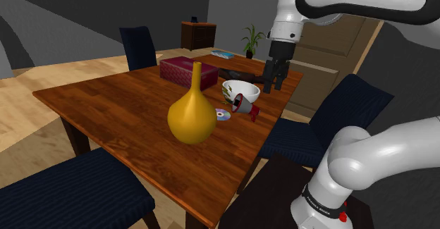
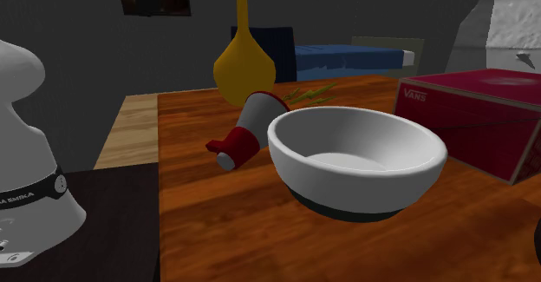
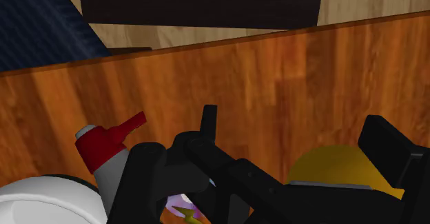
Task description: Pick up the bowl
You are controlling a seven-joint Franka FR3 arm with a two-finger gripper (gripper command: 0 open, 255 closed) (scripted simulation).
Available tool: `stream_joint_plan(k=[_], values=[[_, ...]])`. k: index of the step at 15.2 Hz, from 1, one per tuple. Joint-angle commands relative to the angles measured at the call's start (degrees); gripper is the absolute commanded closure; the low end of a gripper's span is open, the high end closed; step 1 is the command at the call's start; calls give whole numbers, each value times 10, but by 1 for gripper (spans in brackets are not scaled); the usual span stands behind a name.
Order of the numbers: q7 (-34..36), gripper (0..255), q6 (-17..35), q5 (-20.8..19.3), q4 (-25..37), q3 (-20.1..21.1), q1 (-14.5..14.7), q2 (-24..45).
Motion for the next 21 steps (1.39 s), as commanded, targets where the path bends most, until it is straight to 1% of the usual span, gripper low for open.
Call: stream_joint_plan(k=[1, 7, 12, 17, 21], values=[[0, 0, 0, 0, 0, 0, 0, 0], [-71, 0, 53, -39, 23, -59, -18, 79], [-129, 0, 93, -58, 61, -106, -29, 158], [-188, 0, 126, -60, 116, -150, -38, 247], [-236, 0, 144, -49, 173, -182, -45, 326]])
